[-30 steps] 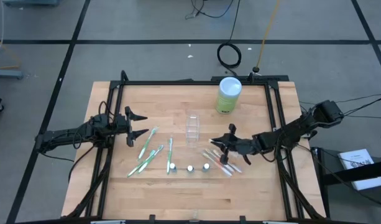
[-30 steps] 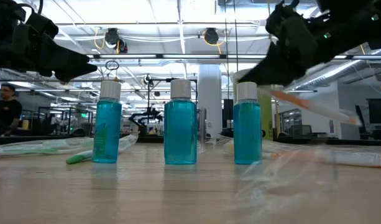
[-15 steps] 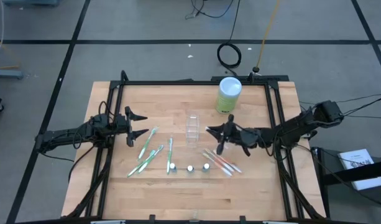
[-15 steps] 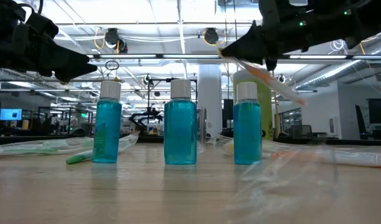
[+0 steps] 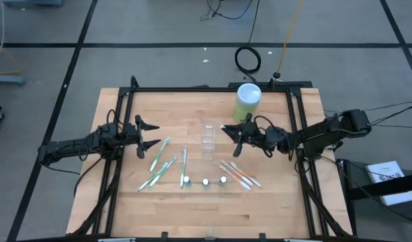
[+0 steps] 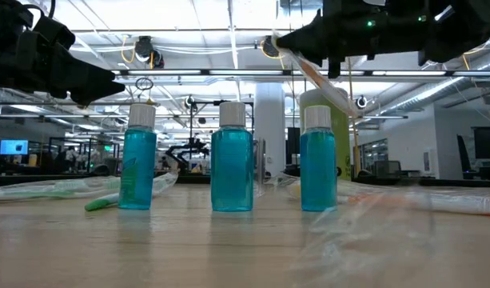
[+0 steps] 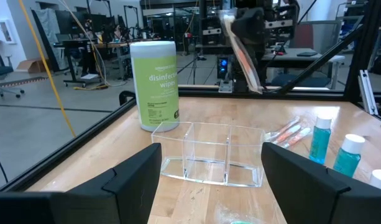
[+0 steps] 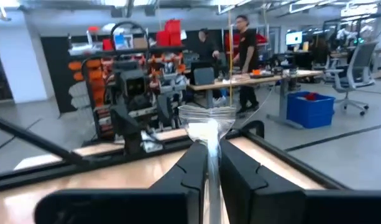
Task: Pick & Place toothbrushing station
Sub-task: Put the orange toothbrush into the top portion of the transparent organizer
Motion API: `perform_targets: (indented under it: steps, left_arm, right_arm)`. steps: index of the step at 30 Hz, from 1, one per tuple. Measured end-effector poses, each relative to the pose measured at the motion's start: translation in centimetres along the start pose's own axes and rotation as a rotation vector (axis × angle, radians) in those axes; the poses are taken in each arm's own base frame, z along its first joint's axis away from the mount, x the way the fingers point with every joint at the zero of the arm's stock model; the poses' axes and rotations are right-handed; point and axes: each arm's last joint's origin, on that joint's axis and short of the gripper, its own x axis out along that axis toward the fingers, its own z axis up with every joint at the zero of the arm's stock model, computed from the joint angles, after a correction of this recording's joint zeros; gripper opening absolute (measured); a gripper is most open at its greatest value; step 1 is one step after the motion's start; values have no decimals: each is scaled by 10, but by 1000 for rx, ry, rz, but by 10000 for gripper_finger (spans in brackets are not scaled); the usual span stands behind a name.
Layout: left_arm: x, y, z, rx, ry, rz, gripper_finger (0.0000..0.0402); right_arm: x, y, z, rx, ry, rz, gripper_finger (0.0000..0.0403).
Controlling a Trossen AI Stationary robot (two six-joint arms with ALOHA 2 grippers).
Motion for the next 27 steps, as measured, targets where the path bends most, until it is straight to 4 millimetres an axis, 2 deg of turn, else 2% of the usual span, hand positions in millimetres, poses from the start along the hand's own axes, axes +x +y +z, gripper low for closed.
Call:
perform_targets:
  steps: [4,12,18,27]
  left_arm:
    - [0,0,0,0,0,1,285]
    - [0,0,0,0,0,0,285]
    - [0,0,0,0,0,0,285]
    - [0,0,0,0,0,0,285]
  right_arm:
    - [4,-7,2,13,-45,-27,22]
    - [20,-12,-13,11,-126,-54,21]
    - [48,-12,-6,-36,-173,-86,22]
    - [97,-15,-11,-167,-202,-49,22]
